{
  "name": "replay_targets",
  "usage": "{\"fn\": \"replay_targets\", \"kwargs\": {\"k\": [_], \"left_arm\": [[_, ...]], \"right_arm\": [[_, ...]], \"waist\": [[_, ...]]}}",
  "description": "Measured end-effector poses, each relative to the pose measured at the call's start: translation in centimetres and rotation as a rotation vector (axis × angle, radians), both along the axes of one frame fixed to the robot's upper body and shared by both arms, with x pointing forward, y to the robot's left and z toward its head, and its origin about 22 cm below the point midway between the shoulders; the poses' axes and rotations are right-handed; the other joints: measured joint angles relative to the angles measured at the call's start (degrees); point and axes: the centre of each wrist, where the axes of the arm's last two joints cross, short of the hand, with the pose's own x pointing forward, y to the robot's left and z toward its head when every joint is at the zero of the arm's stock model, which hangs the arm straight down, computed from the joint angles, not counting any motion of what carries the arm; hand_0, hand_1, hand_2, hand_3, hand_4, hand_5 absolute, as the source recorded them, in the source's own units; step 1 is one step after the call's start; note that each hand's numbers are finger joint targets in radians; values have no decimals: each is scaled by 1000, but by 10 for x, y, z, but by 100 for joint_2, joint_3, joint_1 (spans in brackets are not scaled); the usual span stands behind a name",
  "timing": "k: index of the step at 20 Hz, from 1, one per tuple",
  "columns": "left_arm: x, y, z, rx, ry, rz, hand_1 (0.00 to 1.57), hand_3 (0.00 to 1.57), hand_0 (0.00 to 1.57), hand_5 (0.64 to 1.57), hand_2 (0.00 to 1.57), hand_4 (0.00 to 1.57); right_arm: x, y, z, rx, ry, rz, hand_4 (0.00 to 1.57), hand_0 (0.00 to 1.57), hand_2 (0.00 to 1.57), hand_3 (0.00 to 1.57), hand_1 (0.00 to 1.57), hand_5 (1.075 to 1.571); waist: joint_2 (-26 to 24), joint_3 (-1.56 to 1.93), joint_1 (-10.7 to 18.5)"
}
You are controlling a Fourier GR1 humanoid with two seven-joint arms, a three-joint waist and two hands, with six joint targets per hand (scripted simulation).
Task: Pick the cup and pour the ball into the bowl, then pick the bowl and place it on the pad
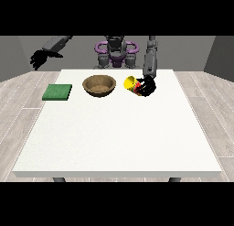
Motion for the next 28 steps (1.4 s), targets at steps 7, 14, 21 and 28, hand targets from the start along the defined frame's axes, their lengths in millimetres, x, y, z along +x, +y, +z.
{"fn": "replay_targets", "kwargs": {"k": [7,14,21,28], "left_arm": [[5,-47,8,206,135,-54,1375,1571,1375,1567,1571,1143],[2,-107,11,402,200,-72,1367,1571,1367,1566,1571,1114],[-10,-148,13,547,218,-110,1080,1571,1080,1570,1571,965],[-21,-193,26,708,195,-92,531,1571,531,1569,1571,930]], "right_arm": [[-17,-25,-46,23,181,-105,0,0,0,0,0,1560],[-49,-56,-80,31,277,-186,0,0,190,0,0,1555],[-68,-68,-100,59,319,-238,0,0,58,0,0,1551],[-54,-64,-96,43,315,-209,0,0,0,29,0,1533]], "waist": [[-1102,-3,633],[-1612,-7,1108],[-1845,-10,1354],[-1807,-13,1191]]}}
